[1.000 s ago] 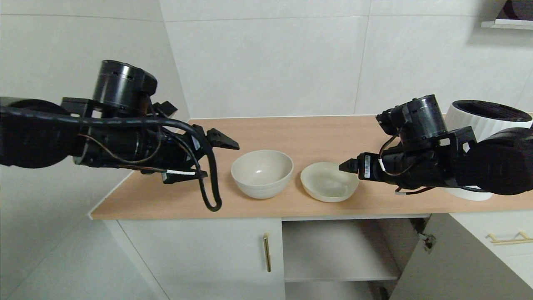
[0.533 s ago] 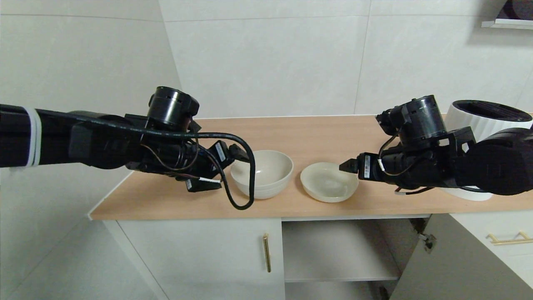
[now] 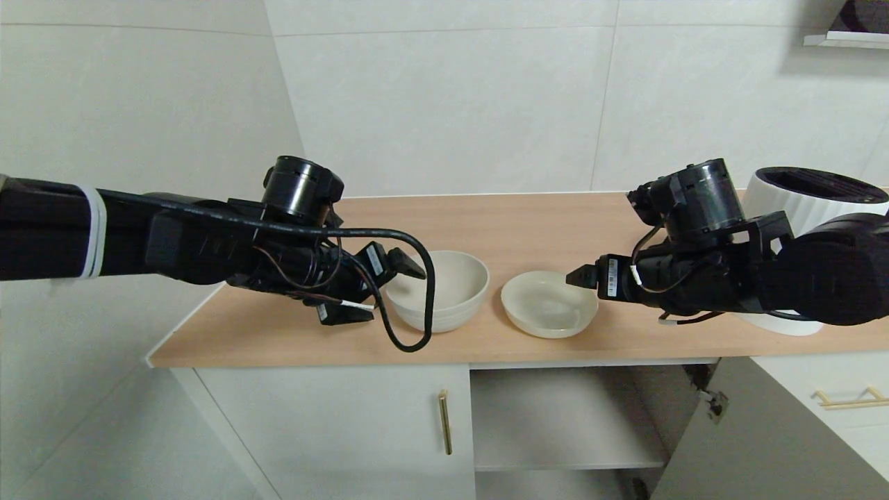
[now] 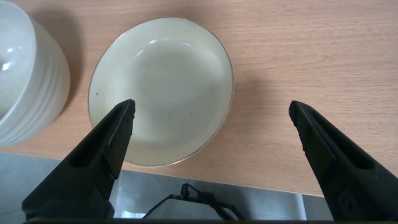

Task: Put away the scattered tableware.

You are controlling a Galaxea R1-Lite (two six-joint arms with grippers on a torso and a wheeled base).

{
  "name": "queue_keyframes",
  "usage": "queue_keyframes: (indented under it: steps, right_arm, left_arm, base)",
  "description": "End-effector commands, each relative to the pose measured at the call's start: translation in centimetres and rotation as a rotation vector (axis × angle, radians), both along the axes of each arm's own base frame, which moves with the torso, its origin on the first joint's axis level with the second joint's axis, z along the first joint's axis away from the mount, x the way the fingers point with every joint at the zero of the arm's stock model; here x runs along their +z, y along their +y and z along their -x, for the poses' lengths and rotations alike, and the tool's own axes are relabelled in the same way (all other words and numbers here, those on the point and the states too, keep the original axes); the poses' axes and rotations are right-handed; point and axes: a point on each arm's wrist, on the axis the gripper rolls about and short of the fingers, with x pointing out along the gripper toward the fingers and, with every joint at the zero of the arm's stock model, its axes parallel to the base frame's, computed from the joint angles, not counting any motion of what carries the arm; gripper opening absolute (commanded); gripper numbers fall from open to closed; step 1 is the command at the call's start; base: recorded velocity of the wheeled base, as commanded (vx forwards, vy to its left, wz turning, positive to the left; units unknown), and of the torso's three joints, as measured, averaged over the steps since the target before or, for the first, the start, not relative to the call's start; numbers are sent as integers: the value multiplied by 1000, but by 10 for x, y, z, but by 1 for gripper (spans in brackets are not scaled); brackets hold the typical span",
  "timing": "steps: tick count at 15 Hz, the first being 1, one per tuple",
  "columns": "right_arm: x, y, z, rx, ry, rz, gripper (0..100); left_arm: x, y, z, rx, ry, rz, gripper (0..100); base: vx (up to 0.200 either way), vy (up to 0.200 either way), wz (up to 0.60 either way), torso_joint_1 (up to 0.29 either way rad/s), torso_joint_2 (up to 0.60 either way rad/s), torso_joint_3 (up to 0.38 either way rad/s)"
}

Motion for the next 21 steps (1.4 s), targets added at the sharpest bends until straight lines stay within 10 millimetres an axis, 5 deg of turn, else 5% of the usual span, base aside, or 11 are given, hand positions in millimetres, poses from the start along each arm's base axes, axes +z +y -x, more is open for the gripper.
queue_keyframes:
  steps: [1, 3, 4, 12, 21]
  right_arm:
    - [0, 0, 0, 0, -1, 0, 100]
    - [-1, 0, 0, 2, 2, 1, 100]
    - [0, 0, 0, 0, 0, 0, 100]
    - [-1, 0, -1, -1, 3, 3, 100]
    - [-33, 10, -21, -71, 32, 87, 100]
  left_arm:
    - [0, 0, 0, 0, 1, 0, 100]
    - [0, 0, 0, 1, 2, -2, 100]
    - [-1, 0, 0, 1, 4, -3, 0]
    - [2, 0, 1, 1, -4, 0, 0]
    - [4, 1, 2, 1, -9, 2, 0]
  base:
    - [0, 0, 0, 0, 0, 0]
    - [0, 0, 0, 0, 0, 0]
    - [0, 0, 0, 0, 0, 0]
    - [0, 0, 0, 0, 0, 0]
    - [0, 0, 0, 0, 0, 0]
